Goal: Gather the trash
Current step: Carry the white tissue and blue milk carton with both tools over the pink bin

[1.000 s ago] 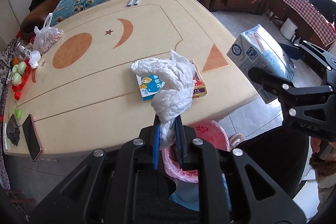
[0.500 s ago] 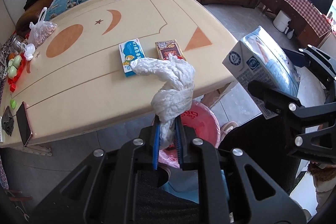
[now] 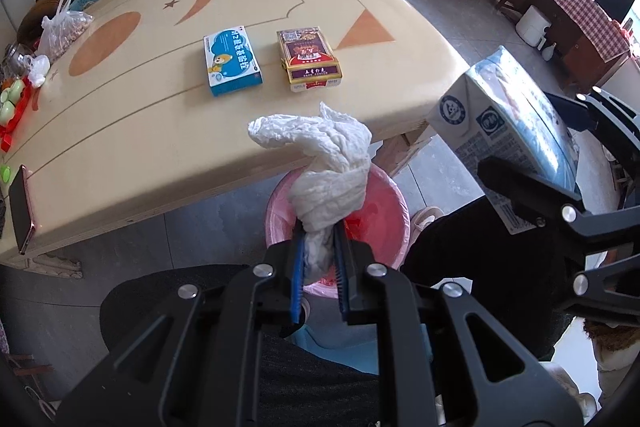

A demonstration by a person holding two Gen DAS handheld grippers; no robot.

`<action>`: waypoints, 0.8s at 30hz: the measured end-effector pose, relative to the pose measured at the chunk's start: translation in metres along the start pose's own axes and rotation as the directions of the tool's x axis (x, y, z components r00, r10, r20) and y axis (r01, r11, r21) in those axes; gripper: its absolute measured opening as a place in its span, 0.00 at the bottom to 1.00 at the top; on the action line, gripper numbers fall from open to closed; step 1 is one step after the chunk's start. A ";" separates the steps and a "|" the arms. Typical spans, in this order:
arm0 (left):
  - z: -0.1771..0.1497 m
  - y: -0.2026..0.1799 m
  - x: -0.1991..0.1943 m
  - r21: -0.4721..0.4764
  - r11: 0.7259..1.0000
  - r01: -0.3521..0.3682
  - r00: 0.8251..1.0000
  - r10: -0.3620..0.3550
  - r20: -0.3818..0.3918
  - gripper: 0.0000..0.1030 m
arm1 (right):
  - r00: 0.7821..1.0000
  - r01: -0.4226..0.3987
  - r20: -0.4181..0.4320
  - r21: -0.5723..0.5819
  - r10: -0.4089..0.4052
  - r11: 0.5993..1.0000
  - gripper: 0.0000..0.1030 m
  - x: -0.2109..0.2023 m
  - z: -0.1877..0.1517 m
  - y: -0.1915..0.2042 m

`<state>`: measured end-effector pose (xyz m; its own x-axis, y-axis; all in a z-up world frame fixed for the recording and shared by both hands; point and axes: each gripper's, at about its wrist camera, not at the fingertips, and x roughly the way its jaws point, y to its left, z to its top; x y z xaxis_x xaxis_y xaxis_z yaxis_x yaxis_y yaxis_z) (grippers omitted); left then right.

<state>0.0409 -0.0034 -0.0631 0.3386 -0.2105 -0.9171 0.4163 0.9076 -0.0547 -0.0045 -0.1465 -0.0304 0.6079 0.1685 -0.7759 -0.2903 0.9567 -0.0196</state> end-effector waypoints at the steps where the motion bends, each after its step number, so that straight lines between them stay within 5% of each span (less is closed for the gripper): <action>1: -0.001 0.001 0.003 -0.002 1.000 0.004 1.000 -0.004 -0.003 0.14 | 1.000 -0.003 -0.008 0.002 0.003 1.000 0.65 0.003 -0.002 0.000; 24: -0.031 -0.008 0.116 -0.019 1.000 0.007 0.980 -0.011 -0.196 0.14 | 0.972 -0.057 -0.224 0.099 0.078 0.993 0.65 0.113 -0.059 -0.003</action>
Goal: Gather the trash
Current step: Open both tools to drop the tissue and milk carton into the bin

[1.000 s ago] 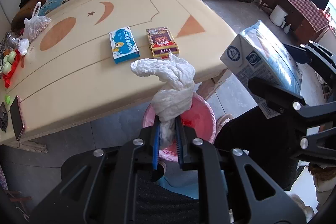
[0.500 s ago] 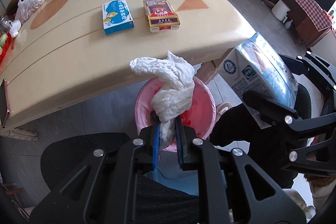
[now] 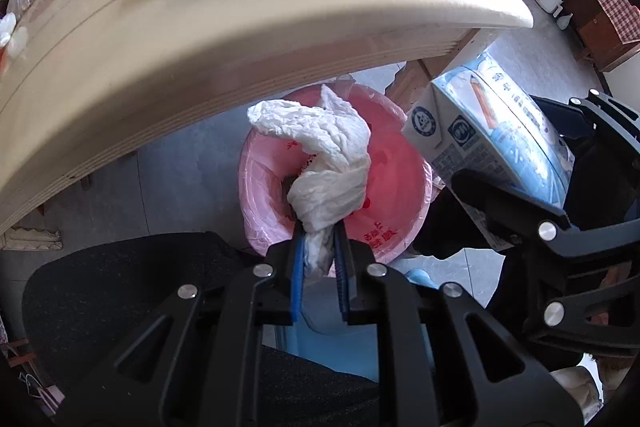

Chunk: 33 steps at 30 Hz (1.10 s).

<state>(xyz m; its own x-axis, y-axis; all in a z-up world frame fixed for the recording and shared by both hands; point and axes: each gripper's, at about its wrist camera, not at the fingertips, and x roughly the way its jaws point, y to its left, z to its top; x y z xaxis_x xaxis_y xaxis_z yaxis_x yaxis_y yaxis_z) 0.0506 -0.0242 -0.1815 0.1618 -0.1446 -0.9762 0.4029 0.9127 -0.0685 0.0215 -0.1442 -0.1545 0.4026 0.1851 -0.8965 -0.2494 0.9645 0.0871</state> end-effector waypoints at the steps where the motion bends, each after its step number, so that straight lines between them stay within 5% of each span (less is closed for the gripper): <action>1: 0.000 0.000 0.006 0.000 1.000 -0.007 1.000 0.007 -0.009 0.14 | 1.000 -0.003 -0.010 0.006 0.003 1.000 0.65 0.006 -0.001 -0.002; 17: 0.008 0.000 0.086 -0.001 1.000 -0.004 0.990 0.004 -0.143 0.14 | 0.986 0.005 -0.165 0.051 0.003 0.999 0.66 0.094 -0.018 -0.023; 33: 0.008 0.016 0.145 -0.055 0.998 0.034 0.958 -0.048 -0.283 0.14 | 0.951 0.013 -0.310 0.049 0.003 0.999 0.66 0.163 -0.026 -0.032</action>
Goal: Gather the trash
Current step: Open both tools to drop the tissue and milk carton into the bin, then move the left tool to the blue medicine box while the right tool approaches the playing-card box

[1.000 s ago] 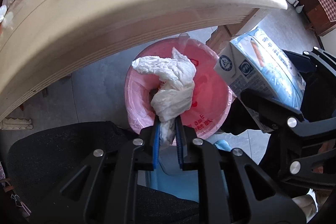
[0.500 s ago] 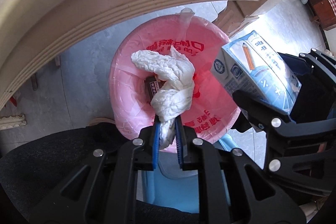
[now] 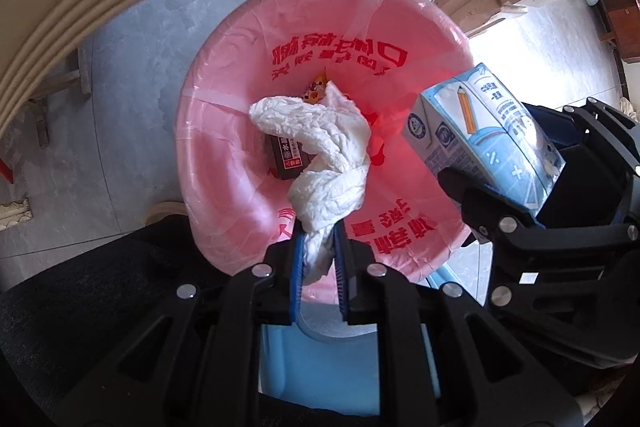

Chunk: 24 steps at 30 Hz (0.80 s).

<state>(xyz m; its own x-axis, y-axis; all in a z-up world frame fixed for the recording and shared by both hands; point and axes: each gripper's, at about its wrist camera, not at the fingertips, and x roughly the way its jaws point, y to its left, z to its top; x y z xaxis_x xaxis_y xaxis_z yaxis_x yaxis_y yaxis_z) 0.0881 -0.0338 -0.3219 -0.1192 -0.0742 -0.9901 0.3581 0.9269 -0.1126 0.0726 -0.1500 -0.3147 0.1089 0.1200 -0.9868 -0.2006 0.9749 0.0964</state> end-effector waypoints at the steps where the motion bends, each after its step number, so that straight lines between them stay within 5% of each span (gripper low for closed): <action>1: 0.002 -0.002 0.004 0.000 1.000 -0.002 1.000 0.002 -0.007 0.14 | 1.000 0.004 -0.006 -0.003 -0.004 1.000 0.66 0.002 0.000 0.000; 11: 0.011 0.008 0.026 -0.040 0.999 0.023 0.997 -0.026 -0.075 0.14 | 0.999 -0.018 -0.040 -0.012 0.018 1.000 0.66 0.023 0.002 -0.003; 18: 0.015 0.013 0.027 -0.060 0.997 -0.055 0.996 0.051 -0.075 0.47 | 0.999 -0.004 -0.050 0.016 0.004 1.000 0.74 0.024 0.004 -0.010; 24: 0.017 0.015 0.023 -0.066 0.995 -0.074 0.996 0.070 -0.057 0.54 | 0.999 -0.008 -0.043 0.032 0.009 0.999 0.77 0.022 0.004 -0.014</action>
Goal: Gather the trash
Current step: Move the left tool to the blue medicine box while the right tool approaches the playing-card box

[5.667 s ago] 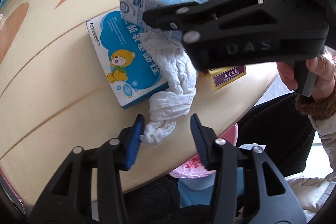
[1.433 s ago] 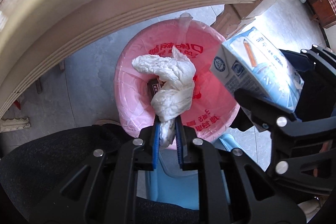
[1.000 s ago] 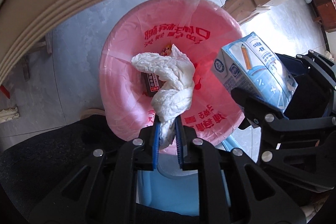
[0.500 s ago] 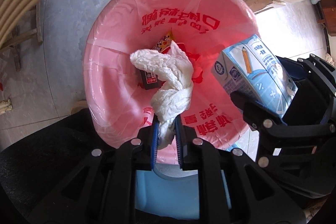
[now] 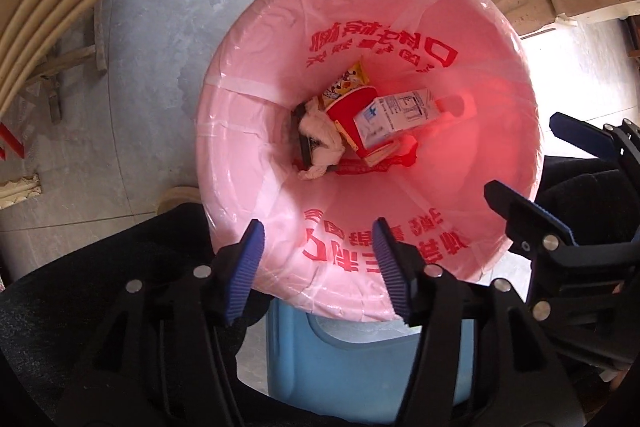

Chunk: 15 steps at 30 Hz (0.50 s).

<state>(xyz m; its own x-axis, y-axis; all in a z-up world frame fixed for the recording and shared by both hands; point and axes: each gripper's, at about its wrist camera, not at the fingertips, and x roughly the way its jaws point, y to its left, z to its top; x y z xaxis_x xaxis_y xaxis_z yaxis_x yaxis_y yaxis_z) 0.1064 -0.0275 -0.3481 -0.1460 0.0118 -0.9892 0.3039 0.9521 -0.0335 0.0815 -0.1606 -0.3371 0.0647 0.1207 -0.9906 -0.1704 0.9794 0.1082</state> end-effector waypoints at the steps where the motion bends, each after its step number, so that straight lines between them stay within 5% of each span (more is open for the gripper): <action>1: 0.000 -0.001 0.000 0.002 1.000 -0.005 1.000 0.005 0.001 0.54 | 1.000 0.001 0.000 -0.001 -0.001 1.000 0.77 0.000 0.000 0.000; 15: -0.004 0.005 -0.010 -0.016 1.000 -0.027 0.999 0.027 0.042 0.64 | 1.000 0.010 0.021 -0.012 -0.010 1.000 0.81 -0.008 0.000 0.005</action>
<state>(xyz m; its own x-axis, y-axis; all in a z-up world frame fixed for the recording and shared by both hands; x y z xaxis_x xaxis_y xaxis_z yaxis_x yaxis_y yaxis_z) 0.1059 -0.0220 -0.3379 -0.0983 0.0250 -0.9948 0.2929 0.9561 -0.0050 0.0806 -0.1562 -0.3283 0.0868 0.1146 -0.9896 -0.1816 0.9785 0.0974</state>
